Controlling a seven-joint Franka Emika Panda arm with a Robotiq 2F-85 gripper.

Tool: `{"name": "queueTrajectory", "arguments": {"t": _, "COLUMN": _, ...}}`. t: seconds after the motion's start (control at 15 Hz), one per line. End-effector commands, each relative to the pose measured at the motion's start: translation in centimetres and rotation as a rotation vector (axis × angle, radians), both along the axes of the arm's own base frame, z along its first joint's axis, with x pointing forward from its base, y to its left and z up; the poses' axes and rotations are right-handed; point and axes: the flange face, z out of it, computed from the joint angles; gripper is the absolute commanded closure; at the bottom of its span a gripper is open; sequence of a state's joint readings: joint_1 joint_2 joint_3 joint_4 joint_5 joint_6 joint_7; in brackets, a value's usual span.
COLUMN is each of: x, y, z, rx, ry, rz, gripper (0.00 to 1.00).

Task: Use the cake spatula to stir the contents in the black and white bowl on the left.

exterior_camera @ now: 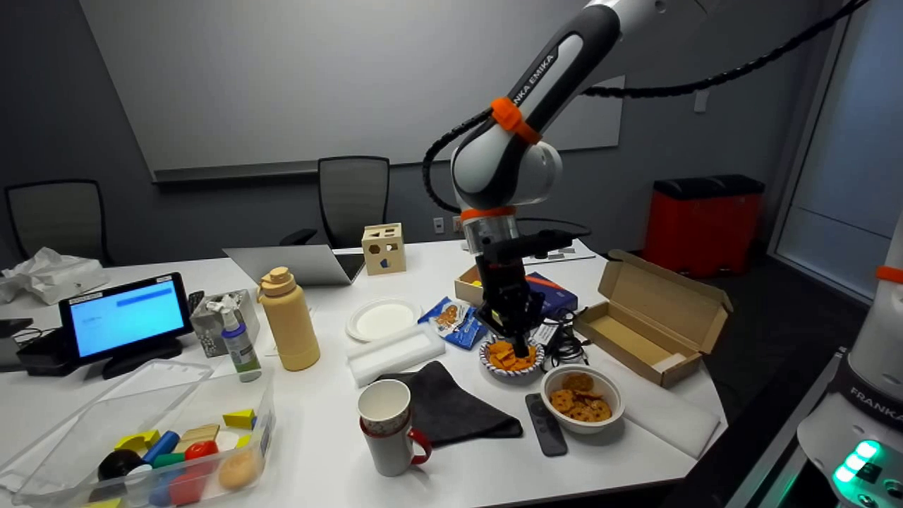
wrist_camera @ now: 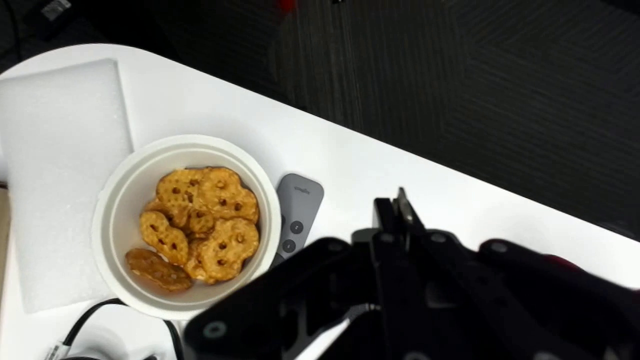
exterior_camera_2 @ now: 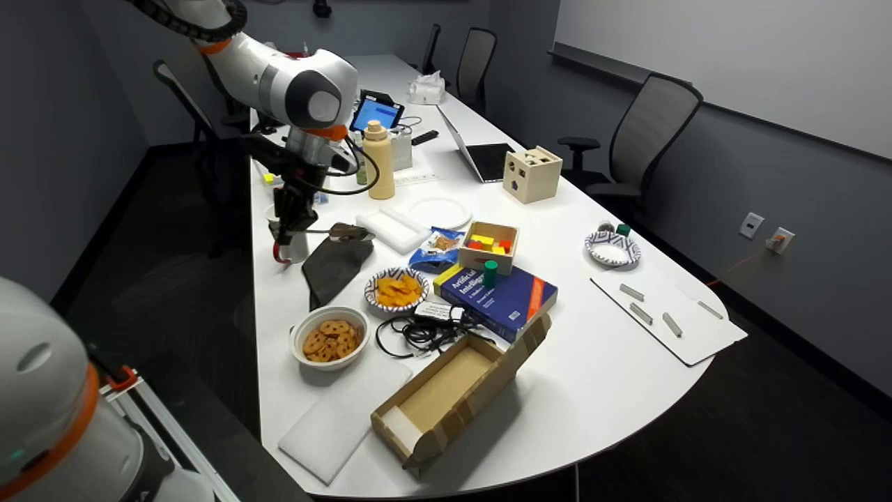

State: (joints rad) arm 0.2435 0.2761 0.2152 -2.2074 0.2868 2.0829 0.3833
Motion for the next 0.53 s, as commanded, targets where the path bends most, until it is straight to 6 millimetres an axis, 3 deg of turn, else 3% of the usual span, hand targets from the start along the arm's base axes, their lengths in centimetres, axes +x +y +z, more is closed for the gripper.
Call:
{"name": "queueTrajectory", "arguments": {"t": 0.0, "x": 1.7, "y": -1.3, "z": -2.0, "rx": 0.071, "ry": 0.034, "rz": -0.053, "gripper": 0.99}}
{"name": "queueTrajectory", "arguments": {"t": 0.47, "x": 3.1, "y": -6.1, "z": -7.4, "rx": 0.149, "ry": 0.137, "rz": -0.144, "gripper": 0.99}}
